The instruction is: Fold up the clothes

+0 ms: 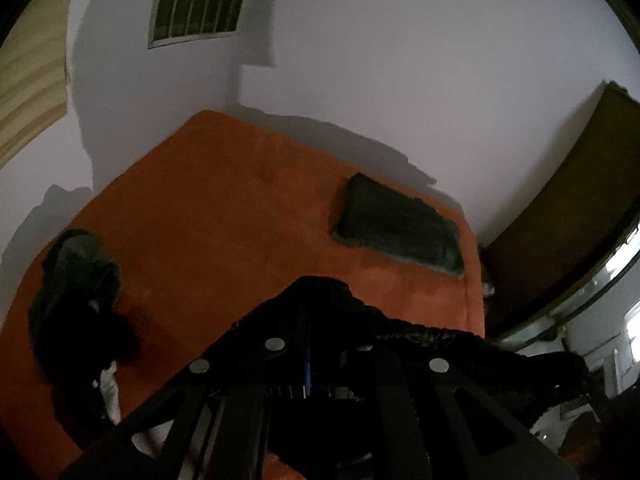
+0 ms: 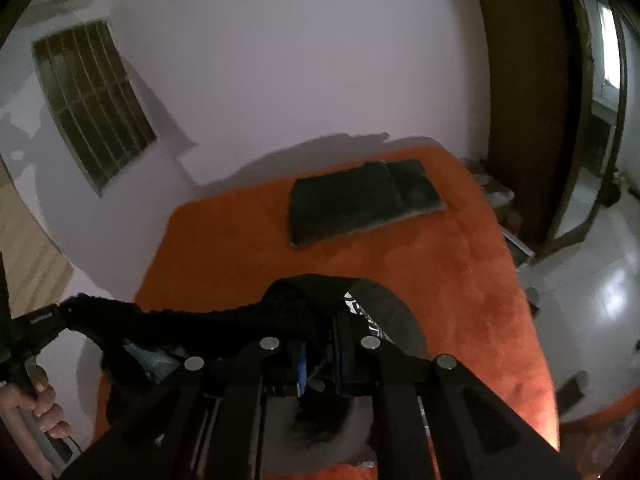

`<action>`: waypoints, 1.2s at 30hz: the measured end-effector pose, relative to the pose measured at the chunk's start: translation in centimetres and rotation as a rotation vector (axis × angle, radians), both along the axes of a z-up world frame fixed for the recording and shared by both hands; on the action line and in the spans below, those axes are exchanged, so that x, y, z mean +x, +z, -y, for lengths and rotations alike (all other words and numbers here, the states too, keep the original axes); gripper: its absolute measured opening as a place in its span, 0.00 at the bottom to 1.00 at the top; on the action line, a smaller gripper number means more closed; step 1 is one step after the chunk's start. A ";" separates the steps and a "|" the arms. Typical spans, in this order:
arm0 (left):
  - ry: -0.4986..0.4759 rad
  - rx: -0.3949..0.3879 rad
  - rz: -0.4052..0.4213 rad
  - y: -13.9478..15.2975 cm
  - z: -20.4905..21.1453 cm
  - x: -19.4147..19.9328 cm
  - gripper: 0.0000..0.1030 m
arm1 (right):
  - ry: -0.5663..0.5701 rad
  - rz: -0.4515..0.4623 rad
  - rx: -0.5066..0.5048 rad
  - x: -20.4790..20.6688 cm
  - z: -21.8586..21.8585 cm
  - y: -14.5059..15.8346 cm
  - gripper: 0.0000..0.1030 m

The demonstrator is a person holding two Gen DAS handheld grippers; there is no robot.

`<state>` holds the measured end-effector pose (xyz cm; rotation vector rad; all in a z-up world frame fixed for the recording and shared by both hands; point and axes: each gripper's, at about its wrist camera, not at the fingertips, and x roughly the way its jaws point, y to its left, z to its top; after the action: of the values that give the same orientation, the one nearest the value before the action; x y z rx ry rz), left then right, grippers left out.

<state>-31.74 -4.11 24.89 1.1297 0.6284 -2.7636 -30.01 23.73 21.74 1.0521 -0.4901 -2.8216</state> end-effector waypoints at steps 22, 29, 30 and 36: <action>-0.006 -0.053 -0.008 -34.8 2.2 14.0 0.06 | 0.184 0.068 -0.071 11.7 3.2 -31.2 0.08; -0.040 -0.035 0.232 -46.5 1.6 18.6 0.10 | 0.161 0.315 -0.137 16.7 2.3 -43.5 0.12; -0.049 -0.044 0.234 -46.6 1.5 18.6 0.10 | 0.154 0.315 -0.150 17.2 2.0 -43.8 0.16; -0.075 -0.107 0.272 -46.4 1.7 19.8 0.16 | 0.162 0.340 -0.204 20.2 0.4 -45.7 0.32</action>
<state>-11.94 -5.85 -21.55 1.4949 0.4103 -2.5966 -9.78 23.31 -23.99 1.4578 -0.6701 -2.4016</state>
